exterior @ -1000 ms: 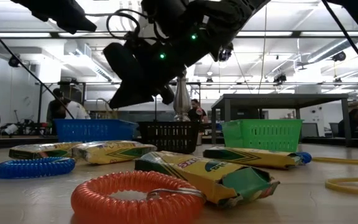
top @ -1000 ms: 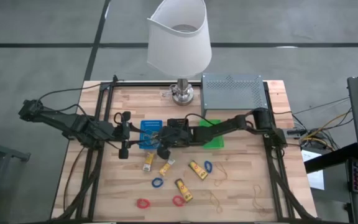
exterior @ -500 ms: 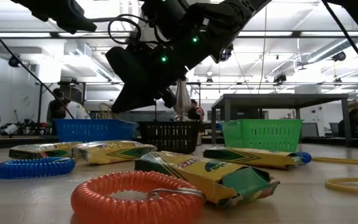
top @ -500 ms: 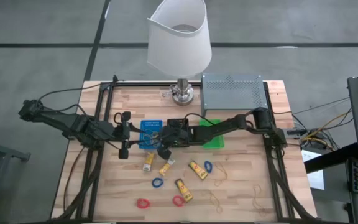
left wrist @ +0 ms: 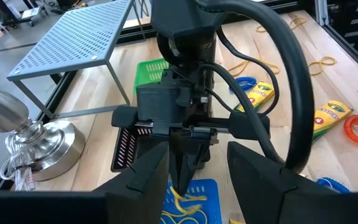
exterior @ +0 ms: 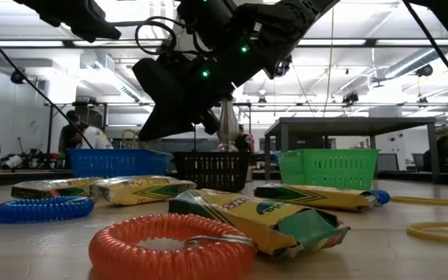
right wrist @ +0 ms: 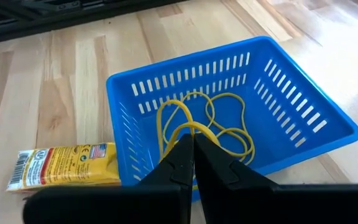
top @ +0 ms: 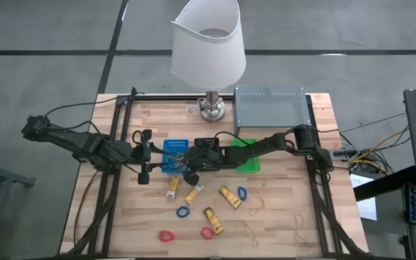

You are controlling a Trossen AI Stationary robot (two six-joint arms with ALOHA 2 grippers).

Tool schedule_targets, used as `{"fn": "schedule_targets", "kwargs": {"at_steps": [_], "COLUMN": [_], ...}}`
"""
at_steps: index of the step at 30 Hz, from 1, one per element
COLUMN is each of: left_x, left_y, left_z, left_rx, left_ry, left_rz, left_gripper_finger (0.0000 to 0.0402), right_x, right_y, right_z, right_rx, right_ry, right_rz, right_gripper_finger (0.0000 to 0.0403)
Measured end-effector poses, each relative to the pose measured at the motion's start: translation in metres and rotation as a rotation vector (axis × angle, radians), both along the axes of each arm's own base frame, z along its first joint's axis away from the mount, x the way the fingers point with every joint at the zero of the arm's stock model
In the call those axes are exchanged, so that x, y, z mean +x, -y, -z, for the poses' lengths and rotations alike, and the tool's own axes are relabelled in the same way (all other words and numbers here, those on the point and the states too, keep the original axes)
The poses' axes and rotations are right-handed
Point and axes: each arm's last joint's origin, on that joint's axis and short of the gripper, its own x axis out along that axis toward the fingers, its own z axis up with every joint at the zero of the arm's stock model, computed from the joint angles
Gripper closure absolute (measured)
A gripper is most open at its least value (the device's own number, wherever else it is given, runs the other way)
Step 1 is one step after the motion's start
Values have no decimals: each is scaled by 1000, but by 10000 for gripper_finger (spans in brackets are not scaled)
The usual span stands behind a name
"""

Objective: Pick & Place Office Desk Supplies
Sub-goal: Put the yellow rubber band into the blue bin

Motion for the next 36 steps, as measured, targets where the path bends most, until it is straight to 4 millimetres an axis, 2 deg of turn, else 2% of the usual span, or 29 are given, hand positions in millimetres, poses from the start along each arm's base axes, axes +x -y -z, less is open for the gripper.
{"fn": "schedule_targets", "kwargs": {"at_steps": [4, 14, 22, 26, 29, 36], "left_x": [0, 0, 0, 0, 0, 0], "left_y": [0, 0, 0, 0, 0, 0], "left_z": [0, 0, 0, 0, 0, 0], "left_rx": [0, 0, 0, 0, 0, 1], "left_ry": [0, 0, 0, 0, -1, -3], "left_rz": [0, 0, 0, 0, 0, 0], "left_gripper_finger": [233, 233, 233, 233, 233, 233], "right_x": [0, 0, -1, -10, -25, -74], "right_y": [0, 0, 0, 0, -1, -13], "right_z": [0, 0, -4, -27, -50, -102], "right_rx": [-1, -2, -8, -12, -14, 65], "right_ry": [3, 3, 7, -13, -82, -226], "right_rz": [-1, -1, -6, -9, -16, 21], "right_gripper_finger": [381, 309, 299, 300, 301, 316]}}
